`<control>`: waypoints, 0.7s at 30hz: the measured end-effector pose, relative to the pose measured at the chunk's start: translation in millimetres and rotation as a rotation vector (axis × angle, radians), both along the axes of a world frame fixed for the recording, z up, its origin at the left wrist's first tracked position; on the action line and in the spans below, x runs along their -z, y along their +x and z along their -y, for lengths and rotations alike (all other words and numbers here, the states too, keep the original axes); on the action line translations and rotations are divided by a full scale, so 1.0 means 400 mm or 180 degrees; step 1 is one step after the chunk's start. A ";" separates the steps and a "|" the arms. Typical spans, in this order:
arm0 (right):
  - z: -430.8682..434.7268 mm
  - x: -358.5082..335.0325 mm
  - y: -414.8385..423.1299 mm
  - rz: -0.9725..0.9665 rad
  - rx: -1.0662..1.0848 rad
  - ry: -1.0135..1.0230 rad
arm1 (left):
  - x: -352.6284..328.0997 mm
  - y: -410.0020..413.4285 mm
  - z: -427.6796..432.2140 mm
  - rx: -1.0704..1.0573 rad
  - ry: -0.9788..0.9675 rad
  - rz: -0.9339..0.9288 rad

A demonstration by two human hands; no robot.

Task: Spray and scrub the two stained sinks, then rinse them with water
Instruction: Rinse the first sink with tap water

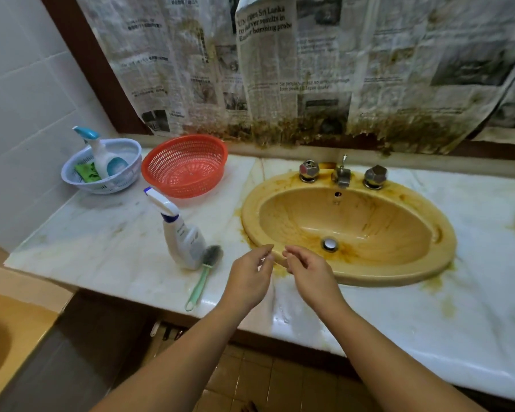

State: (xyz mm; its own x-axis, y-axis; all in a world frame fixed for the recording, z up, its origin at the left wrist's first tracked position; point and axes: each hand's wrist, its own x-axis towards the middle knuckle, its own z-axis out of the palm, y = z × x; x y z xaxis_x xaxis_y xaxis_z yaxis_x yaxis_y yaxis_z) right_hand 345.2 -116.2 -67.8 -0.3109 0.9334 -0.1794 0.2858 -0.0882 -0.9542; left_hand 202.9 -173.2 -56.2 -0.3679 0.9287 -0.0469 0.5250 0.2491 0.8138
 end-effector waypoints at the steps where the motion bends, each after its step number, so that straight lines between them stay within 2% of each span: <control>1: -0.007 -0.006 0.030 -0.0015 0.0025 0.0025 | -0.007 0.023 -0.013 0.0101 -0.0037 -0.0040; 10: -0.078 -0.039 0.240 0.0078 0.0284 0.0181 | -0.040 0.182 -0.123 0.0531 -0.0134 -0.0277; 21: -0.202 -0.040 0.276 0.0259 0.0521 0.0208 | -0.047 0.215 -0.285 0.0771 -0.0120 -0.0633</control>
